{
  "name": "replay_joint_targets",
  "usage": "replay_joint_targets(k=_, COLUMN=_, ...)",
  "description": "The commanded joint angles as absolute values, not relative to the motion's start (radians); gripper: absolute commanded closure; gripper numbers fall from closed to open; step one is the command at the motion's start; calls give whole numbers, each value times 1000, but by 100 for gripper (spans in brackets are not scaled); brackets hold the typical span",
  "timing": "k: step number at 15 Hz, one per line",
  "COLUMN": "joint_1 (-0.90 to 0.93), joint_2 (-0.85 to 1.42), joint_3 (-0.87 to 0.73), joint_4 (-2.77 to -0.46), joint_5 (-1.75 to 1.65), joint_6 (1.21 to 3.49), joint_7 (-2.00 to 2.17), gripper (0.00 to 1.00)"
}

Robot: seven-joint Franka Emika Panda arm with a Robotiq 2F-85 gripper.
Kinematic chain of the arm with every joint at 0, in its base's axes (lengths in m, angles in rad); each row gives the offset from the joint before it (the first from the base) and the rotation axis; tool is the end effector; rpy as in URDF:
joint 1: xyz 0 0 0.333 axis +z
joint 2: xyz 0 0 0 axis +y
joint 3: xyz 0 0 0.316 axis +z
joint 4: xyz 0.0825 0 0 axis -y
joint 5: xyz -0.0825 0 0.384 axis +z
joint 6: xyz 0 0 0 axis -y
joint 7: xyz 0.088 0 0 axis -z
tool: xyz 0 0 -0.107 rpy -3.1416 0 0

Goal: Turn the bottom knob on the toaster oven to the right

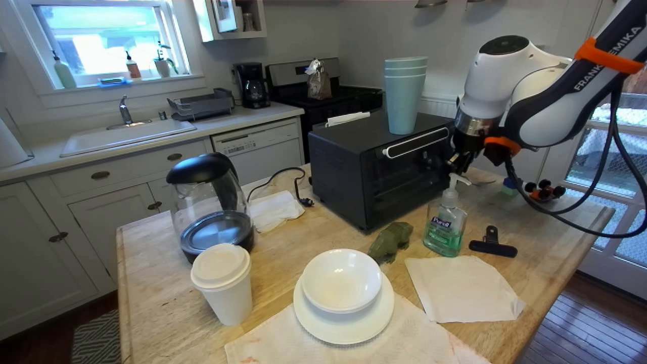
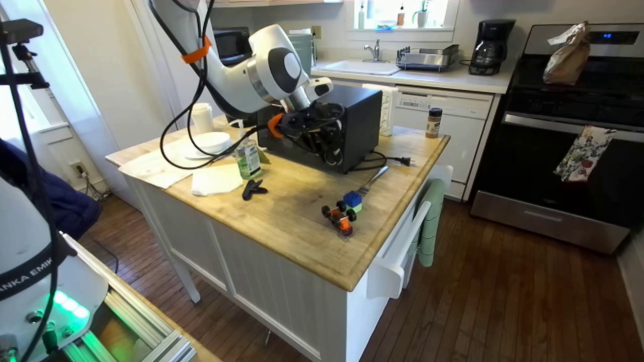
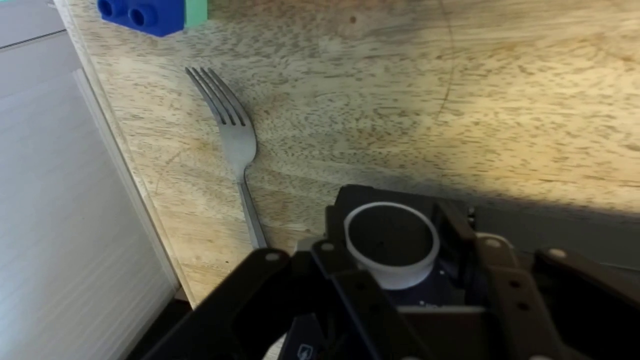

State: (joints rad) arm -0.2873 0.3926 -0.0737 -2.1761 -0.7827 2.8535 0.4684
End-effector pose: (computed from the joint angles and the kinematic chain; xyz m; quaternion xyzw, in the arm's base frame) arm 0.5522 -0.1675 0.2285 0.9758 -0.0461 0.1363 0.1648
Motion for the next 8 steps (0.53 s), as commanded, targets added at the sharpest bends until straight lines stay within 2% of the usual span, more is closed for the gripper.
replay_joint_targets(k=1, joint_1=-355, joint_2=460, joint_3=-32, joint_4=-2154, joint_5=-656, joint_6=2876, joint_7=431, gripper=78)
replay_joint_targets(k=3, joint_1=-380, joint_2=464, joint_3=-8, joint_4=-2153, joint_5=-597, joint_6=2871, joint_7=390, gripper=78)
replay_joint_targets(k=4, joint_1=-289, joint_2=460, joint_3=-97, joint_4=-2159, joint_5=-496, joint_6=2887, joint_7=319, gripper=78)
replay_joint_targets(k=5, joint_1=-280, joint_2=456, joint_3=-107, joint_4=-2159, joint_5=-455, joint_6=2884, joint_7=292, gripper=78)
replay_joint_targets(k=6, joint_1=-261, joint_2=450, joint_3=-123, joint_4=-2160, joint_5=-409, joint_6=2882, joint_7=250, gripper=52)
replay_joint_targets(k=7, joint_1=-244, joint_2=445, joint_3=-139, joint_4=-2160, joint_5=-374, joint_6=2882, joint_7=225, gripper=47)
replay_joint_targets(k=8, joint_1=-224, joint_2=444, joint_3=-159, joint_4=-2160, joint_5=-349, joint_6=2883, joint_7=217, gripper=51)
